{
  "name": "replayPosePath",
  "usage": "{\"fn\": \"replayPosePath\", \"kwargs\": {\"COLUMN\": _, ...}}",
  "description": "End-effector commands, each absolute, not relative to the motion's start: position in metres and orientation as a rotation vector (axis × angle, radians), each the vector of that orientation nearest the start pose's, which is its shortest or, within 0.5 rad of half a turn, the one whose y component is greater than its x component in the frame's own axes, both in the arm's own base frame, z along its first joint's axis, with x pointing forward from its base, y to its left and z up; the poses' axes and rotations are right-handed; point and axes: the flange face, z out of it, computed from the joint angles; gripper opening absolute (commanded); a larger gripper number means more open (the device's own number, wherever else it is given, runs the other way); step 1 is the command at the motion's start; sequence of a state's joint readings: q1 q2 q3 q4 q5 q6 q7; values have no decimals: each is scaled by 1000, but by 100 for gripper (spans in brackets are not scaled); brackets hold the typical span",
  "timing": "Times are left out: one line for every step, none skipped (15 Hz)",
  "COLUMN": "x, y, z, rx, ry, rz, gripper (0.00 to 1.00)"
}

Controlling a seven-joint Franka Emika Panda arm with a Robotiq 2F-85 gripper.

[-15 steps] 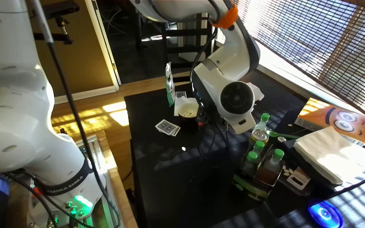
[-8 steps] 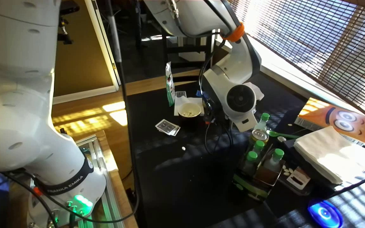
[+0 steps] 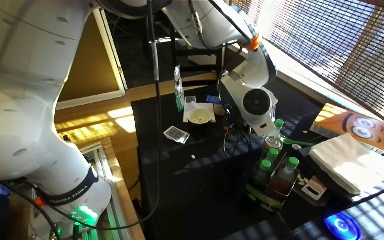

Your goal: Pour some of the contents of the clear lunchbox into the ceramic bowl on the left

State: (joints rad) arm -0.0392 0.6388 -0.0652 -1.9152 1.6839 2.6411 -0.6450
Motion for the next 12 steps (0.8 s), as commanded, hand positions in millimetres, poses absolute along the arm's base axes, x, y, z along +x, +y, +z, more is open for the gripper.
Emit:
{"fn": "replayPosePath", "kwargs": {"x": 609, "y": -91, "z": 161, "rx": -2191, "ry": 1145, "rz": -553, "gripper": 49}}
{"fn": "replayPosePath", "kwargs": {"x": 603, "y": -91, "z": 169, "rx": -2227, "ry": 1126, "rz": -581, "gripper": 57}}
{"fn": "replayPosePath", "kwargs": {"x": 593, "y": -89, "z": 179, "rx": -2288, "ry": 1087, "rz": -608, "gripper": 63}}
{"fn": "replayPosePath", "kwargs": {"x": 583, "y": -85, "z": 187, "rx": -2360, "ry": 1028, "rz": -625, "gripper": 69}}
{"fn": "replayPosePath", "kwargs": {"x": 566, "y": -80, "z": 196, "rx": -2416, "ry": 960, "rz": -613, "gripper": 77}}
{"fn": "replayPosePath", "kwargs": {"x": 550, "y": -75, "z": 203, "rx": -2456, "ry": 895, "rz": -600, "gripper": 84}}
{"fn": "replayPosePath", "kwargs": {"x": 538, "y": -71, "z": 208, "rx": -2500, "ry": 838, "rz": -597, "gripper": 92}}
{"fn": "replayPosePath", "kwargs": {"x": 526, "y": -69, "z": 215, "rx": -2536, "ry": 773, "rz": -595, "gripper": 98}}
{"fn": "replayPosePath", "kwargs": {"x": 511, "y": -69, "z": 224, "rx": -2570, "ry": 705, "rz": -596, "gripper": 100}}
{"fn": "replayPosePath", "kwargs": {"x": 497, "y": -72, "z": 233, "rx": -2597, "ry": 633, "rz": -593, "gripper": 100}}
{"fn": "replayPosePath", "kwargs": {"x": 482, "y": -74, "z": 241, "rx": -2626, "ry": 564, "rz": -594, "gripper": 100}}
{"fn": "replayPosePath", "kwargs": {"x": 469, "y": -77, "z": 251, "rx": -2655, "ry": 495, "rz": -606, "gripper": 100}}
